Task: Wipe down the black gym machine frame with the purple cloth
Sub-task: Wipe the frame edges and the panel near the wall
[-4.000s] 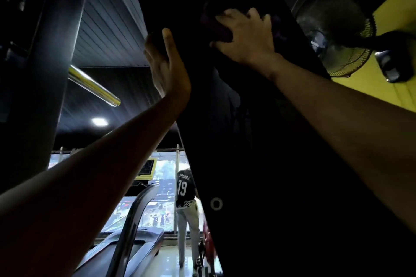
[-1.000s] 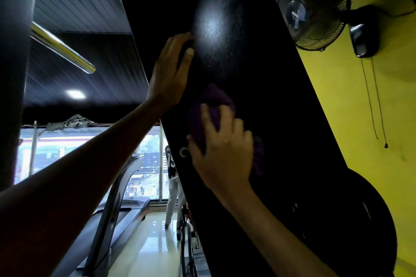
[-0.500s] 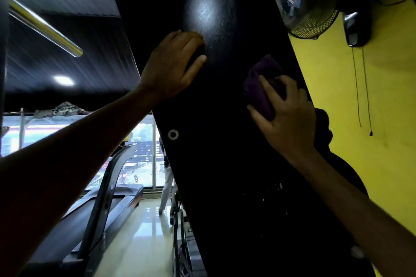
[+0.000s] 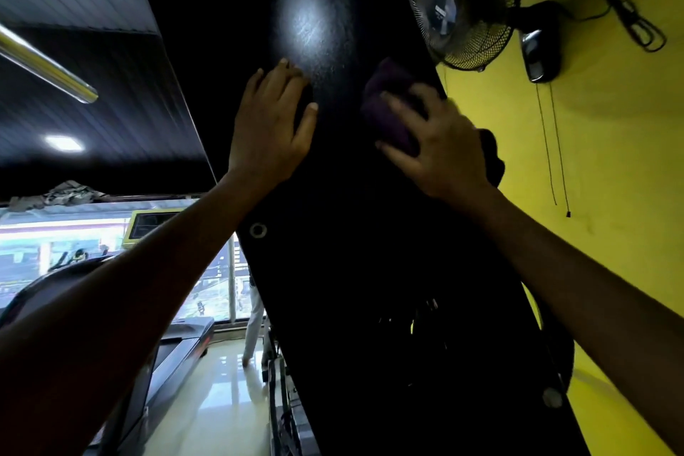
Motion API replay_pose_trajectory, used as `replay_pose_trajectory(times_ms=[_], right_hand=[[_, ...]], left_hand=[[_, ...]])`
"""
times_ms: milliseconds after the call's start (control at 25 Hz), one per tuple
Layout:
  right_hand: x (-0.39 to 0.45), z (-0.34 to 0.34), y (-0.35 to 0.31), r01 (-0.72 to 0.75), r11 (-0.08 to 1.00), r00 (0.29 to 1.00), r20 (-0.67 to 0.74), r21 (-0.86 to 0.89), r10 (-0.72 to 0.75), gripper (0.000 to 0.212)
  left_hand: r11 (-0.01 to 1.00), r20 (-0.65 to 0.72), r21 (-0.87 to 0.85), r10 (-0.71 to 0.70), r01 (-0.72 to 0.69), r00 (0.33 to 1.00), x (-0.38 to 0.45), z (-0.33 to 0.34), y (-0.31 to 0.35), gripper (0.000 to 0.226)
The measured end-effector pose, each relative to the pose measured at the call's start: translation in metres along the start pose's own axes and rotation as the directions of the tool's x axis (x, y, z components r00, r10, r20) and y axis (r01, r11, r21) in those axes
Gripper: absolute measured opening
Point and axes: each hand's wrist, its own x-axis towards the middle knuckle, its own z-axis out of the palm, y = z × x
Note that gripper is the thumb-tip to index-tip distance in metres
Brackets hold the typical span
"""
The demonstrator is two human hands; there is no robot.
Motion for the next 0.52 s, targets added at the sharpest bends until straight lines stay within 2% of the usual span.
replay_pose_trajectory(times_ms=[40, 80, 120, 160, 200, 240, 280, 320, 360, 400, 440, 480, 520], right_hand=[[0.007, 0.001, -0.003, -0.247, 0.969, 0.969, -0.018, 0.005, 0.247, 0.064], [0.011, 0.005, -0.013, -0.445, 0.895, 0.895, -0.009, -0.017, 0.445, 0.064], [0.013, 0.006, -0.027, -0.539, 0.841, 0.842, 0.015, -0.034, 0.540, 0.064], [0.013, 0.006, -0.042, -0.523, 0.852, 0.852, 0.005, -0.029, 0.523, 0.064], [0.011, 0.006, -0.052, -0.366, 0.930, 0.930, -0.045, -0.012, 0.366, 0.064], [0.007, 0.006, -0.056, -0.111, 0.994, 0.993, -0.043, -0.017, 0.110, 0.064], [0.005, 0.007, -0.049, 0.175, 0.984, 0.984, -0.012, -0.043, -0.176, 0.063], [0.008, 0.006, -0.035, 0.369, 0.928, 0.929, 0.032, -0.055, -0.367, 0.063], [0.012, 0.004, -0.022, 0.415, 0.908, 0.909, 0.065, -0.047, -0.412, 0.063], [0.013, 0.003, -0.012, 0.331, 0.943, 0.943, 0.061, -0.043, -0.328, 0.063], [0.010, 0.003, -0.009, 0.142, 0.989, 0.990, 0.032, -0.041, -0.141, 0.064], [0.003, 0.003, -0.010, -0.094, 0.995, 0.996, -0.004, -0.032, 0.094, 0.065], [-0.010, 0.005, -0.016, -0.305, 0.952, 0.952, -0.031, -0.028, 0.304, 0.065]], left_hand=[[1.000, 0.007, 0.009, 0.019, -0.019, 1.000, 0.001, -0.001, 0.001, 0.044], [0.998, 0.012, 0.029, 0.048, -0.048, 0.999, 0.001, -0.002, 0.003, 0.044], [0.995, 0.012, 0.055, 0.084, -0.085, 0.996, 0.000, -0.002, 0.005, 0.045], [0.990, 0.007, 0.074, 0.118, -0.118, 0.993, -0.001, -0.003, 0.006, 0.045], [0.988, -0.005, 0.075, 0.137, -0.136, 0.991, -0.003, -0.003, 0.006, 0.046], [0.990, -0.019, 0.050, 0.135, -0.134, 0.991, -0.003, -0.004, 0.005, 0.046], [0.993, -0.028, 0.011, 0.122, -0.122, 0.992, -0.003, -0.005, 0.004, 0.047], [0.994, -0.028, -0.024, 0.111, -0.111, 0.993, -0.002, -0.006, 0.003, 0.047], [0.993, -0.021, -0.038, 0.109, -0.109, 0.994, -0.002, -0.006, 0.003, 0.048], [0.992, -0.012, -0.036, 0.119, -0.120, 0.993, -0.002, -0.005, 0.003, 0.048], [0.990, -0.002, -0.031, 0.136, -0.136, 0.991, -0.002, -0.004, 0.003, 0.048], [0.988, 0.006, -0.028, 0.152, -0.152, 0.988, -0.003, -0.004, 0.003, 0.047], [0.986, 0.010, -0.025, 0.163, -0.162, 0.987, -0.004, -0.005, 0.002, 0.047]])
